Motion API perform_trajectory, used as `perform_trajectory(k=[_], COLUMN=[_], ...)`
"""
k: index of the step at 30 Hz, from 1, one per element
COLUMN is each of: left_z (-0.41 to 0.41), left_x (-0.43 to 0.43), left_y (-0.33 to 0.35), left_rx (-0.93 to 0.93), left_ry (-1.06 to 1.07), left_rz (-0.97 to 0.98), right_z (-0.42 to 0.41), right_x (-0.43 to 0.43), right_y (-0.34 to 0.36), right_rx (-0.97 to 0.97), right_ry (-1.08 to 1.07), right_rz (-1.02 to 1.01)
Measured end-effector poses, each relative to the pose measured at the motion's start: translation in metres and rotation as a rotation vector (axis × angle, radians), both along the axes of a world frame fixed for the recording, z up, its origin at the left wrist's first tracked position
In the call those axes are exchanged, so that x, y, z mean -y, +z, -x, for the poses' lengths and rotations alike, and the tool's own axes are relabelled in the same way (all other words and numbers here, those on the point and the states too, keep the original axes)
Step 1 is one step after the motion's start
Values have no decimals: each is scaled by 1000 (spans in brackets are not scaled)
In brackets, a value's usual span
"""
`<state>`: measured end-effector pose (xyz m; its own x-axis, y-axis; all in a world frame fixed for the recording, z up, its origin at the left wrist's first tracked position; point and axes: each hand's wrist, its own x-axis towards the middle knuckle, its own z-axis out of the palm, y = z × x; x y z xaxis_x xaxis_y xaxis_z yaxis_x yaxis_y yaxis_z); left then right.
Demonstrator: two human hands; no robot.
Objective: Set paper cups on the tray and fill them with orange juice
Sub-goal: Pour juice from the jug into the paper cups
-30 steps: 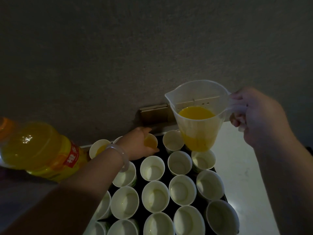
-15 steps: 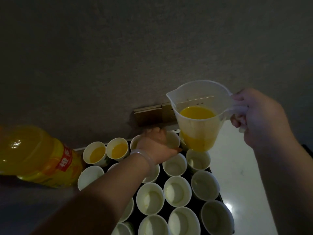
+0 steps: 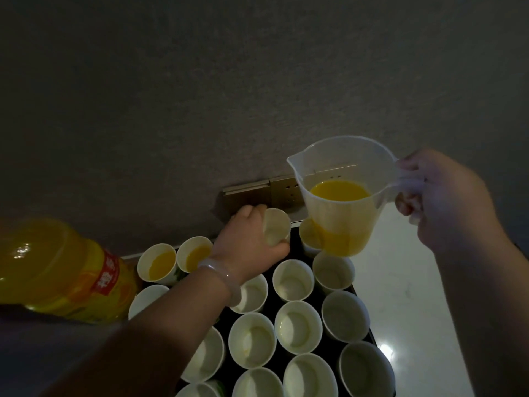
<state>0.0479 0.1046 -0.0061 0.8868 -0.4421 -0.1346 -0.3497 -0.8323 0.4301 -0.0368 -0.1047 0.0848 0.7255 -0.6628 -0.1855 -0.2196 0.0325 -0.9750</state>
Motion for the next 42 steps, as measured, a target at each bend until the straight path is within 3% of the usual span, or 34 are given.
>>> perform_trajectory(k=[4,8,18,42], left_z=[5,7,1,-1], left_x=[-16,-28,-34,-35], left_y=[16,24,26,26], left_rx=[33,77,156,117], left_ry=[-5,1,-82,-117], left_rz=[132,174,95,112], right_z=[-2,-1,-19,-41], right_x=[-1,2,-13,-43], right_y=[3,5,27,55], right_rx=[-60,-102,-162,-383], right_ry=[-51,38,151,472], right_rz=[10,132,214,755])
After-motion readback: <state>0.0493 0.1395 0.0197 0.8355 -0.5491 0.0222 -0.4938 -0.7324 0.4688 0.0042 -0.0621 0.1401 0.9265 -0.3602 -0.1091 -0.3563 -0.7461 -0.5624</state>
